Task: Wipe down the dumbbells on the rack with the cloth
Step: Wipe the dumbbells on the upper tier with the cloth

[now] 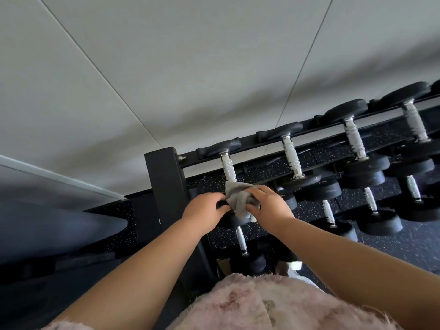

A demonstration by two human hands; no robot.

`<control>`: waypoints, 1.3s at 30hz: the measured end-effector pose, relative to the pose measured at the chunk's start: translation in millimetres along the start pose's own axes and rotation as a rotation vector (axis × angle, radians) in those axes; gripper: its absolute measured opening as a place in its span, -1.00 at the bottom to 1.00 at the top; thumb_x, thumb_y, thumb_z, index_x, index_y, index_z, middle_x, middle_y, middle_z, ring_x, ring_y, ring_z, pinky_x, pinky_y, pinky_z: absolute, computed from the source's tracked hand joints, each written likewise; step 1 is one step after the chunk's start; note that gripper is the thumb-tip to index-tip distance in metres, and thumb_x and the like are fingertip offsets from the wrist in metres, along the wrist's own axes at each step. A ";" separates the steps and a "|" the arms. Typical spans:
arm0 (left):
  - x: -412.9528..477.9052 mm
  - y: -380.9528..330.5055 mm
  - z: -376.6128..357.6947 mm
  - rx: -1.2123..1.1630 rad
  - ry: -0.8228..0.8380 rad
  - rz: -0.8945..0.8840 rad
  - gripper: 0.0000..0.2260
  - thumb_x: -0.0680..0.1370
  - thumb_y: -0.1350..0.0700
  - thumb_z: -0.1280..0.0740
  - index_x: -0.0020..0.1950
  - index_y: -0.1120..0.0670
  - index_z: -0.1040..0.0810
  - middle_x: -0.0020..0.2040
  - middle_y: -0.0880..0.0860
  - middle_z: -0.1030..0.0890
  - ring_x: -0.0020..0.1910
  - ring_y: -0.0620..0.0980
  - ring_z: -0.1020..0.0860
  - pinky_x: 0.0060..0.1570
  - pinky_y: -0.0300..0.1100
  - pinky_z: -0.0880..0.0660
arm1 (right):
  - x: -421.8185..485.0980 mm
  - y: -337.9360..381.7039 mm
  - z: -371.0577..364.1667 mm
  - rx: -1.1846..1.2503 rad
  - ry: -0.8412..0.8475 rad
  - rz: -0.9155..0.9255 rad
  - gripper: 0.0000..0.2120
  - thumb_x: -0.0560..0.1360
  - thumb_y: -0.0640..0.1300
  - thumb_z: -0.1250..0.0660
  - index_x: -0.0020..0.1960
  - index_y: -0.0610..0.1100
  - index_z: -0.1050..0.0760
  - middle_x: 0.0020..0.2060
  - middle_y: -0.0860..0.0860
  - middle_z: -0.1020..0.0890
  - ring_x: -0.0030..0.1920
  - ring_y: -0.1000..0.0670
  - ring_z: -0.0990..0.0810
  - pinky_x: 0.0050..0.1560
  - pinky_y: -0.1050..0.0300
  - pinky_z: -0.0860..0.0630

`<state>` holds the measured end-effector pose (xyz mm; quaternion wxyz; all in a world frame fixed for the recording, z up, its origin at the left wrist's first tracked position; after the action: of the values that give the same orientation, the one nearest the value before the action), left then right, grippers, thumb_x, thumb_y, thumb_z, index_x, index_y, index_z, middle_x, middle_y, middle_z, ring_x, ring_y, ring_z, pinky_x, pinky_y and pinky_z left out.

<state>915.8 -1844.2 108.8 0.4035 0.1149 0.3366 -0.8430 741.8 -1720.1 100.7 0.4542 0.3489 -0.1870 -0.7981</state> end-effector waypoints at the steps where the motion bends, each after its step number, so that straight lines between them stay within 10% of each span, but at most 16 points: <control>1: 0.1 -1.6 0.5 0.008 0.001 0.010 -0.73 0.66 -0.18 -0.35 0.32 -0.17 -0.62 0.08 -0.11 -0.67 0.05 -0.03 -0.63 0.03 0.03 -0.62 | -0.9 -0.4 -0.3 0.029 -0.007 -0.011 -0.66 0.59 0.06 -0.40 0.35 0.16 -0.51 0.28 0.22 -0.51 0.11 0.11 -0.54 0.13 0.20 -0.52; 8: 2.0 -8.3 4.4 0.089 0.037 0.043 -0.68 0.67 -0.22 -0.32 0.34 -0.10 -0.61 0.09 -0.08 -0.67 0.04 0.00 -0.63 0.02 -0.01 -0.61 | -7.6 4.6 -5.9 0.289 -0.059 -0.180 -0.91 0.65 -0.01 -0.32 0.05 0.09 -0.61 -0.04 0.14 -0.60 -0.18 0.21 -0.54 -0.27 0.39 -0.39; 11: 1.7 -8.4 6.0 0.103 0.043 0.052 -0.71 0.68 -0.19 -0.31 0.34 -0.12 -0.61 0.08 -0.08 -0.68 0.00 0.00 -0.64 -0.01 0.01 -0.63 | -5.3 -3.7 -5.9 0.319 -0.076 -0.361 -0.70 0.70 0.01 -0.21 -0.15 -0.02 -0.55 -0.29 0.02 -0.59 -0.38 0.07 -0.47 -0.42 0.25 -0.35; 15: 1.4 -0.7 8.8 0.106 0.103 0.026 -0.73 0.69 -0.18 -0.29 0.32 -0.14 -0.62 0.01 -0.10 -0.66 -0.07 -0.04 -0.63 -0.02 0.04 -0.63 | -5.1 -5.7 -4.8 0.347 -0.058 -0.516 -0.64 0.70 0.03 -0.16 -0.21 -0.01 -0.54 -0.33 0.00 -0.61 -0.36 -0.01 -0.52 -0.38 0.18 -0.41; 21: 28.8 -8.7 43.4 0.392 -0.038 -0.350 -0.69 0.68 -0.10 -0.33 0.41 -0.08 -0.60 0.35 -0.06 -0.60 0.37 0.03 -0.51 0.32 0.06 -0.48 | -10.7 29.1 -46.7 0.948 -0.042 -0.723 -0.70 0.63 0.10 -0.29 0.13 -0.14 -0.52 0.07 -0.15 -0.67 0.00 -0.17 -0.68 0.08 -0.13 -0.68; 25: 54.9 -24.5 42.2 0.774 0.000 -0.567 -0.40 0.70 0.15 -0.29 0.71 -0.06 -0.17 0.74 0.07 -0.04 0.72 0.13 0.06 0.67 0.14 0.06 | -7.8 53.6 -63.1 1.186 0.025 -0.834 -0.62 0.68 0.09 -0.24 0.32 -0.19 -0.44 0.16 -0.20 -0.59 0.11 -0.17 -0.65 0.13 -0.09 -0.67; 29: 72.1 -16.7 37.2 1.071 0.160 -0.458 -0.19 0.67 0.25 -0.23 0.73 -0.14 0.20 0.71 0.06 0.33 0.68 0.15 0.36 0.63 0.16 0.34 | 13.8 36.1 -55.5 1.219 -0.068 -0.863 -0.49 0.67 0.15 -0.17 0.48 -0.15 -0.36 0.32 -0.19 -0.56 0.22 -0.24 -0.64 0.05 -0.17 -0.69; 34: 73.1 -8.3 27.3 1.108 0.194 -0.408 -0.05 0.61 0.26 -0.24 0.64 -0.14 0.46 0.61 0.10 0.55 0.59 0.21 0.51 0.58 0.15 0.43 | 20.3 31.1 -42.8 1.334 -0.163 -0.969 -0.80 0.70 0.03 -0.19 0.10 -0.11 -0.43 0.06 -0.12 -0.57 0.08 -0.18 -0.65 0.10 -0.22 -0.66; 36: 72.7 -7.1 24.2 1.112 0.230 -0.372 -0.03 0.59 0.27 -0.21 0.61 -0.13 0.52 0.53 0.12 0.65 0.54 0.23 0.58 0.58 0.16 0.43 | 17.1 43.4 -40.3 1.078 -0.055 -0.883 -0.81 0.70 -0.05 -0.17 0.19 -0.10 -0.49 0.12 -0.07 -0.56 0.22 -0.17 -0.59 0.23 -0.14 -0.59; 39: 73.4 -2.6 20.5 1.108 0.277 -0.291 0.00 0.59 0.23 -0.24 0.55 -0.11 0.60 0.40 0.15 0.77 0.45 0.24 0.68 0.54 0.18 0.48 | 5.9 85.1 -27.8 0.068 0.229 -0.542 -0.57 0.67 0.03 -0.26 0.48 -0.09 -0.44 0.25 -0.07 -0.49 0.36 -0.19 -0.45 0.23 -0.10 -0.42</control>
<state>867.8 -1900.9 91.2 0.1154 0.3704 -0.0922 -0.9171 810.6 -1768.7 131.7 0.2308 0.4890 -0.0611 -0.8390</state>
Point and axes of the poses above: each hand's wrist, its own x-axis towards the middle knuckle, its own z-axis out of the back of the hand, y = z × x, the point moved 3 cm from there along x, towards the middle knuckle
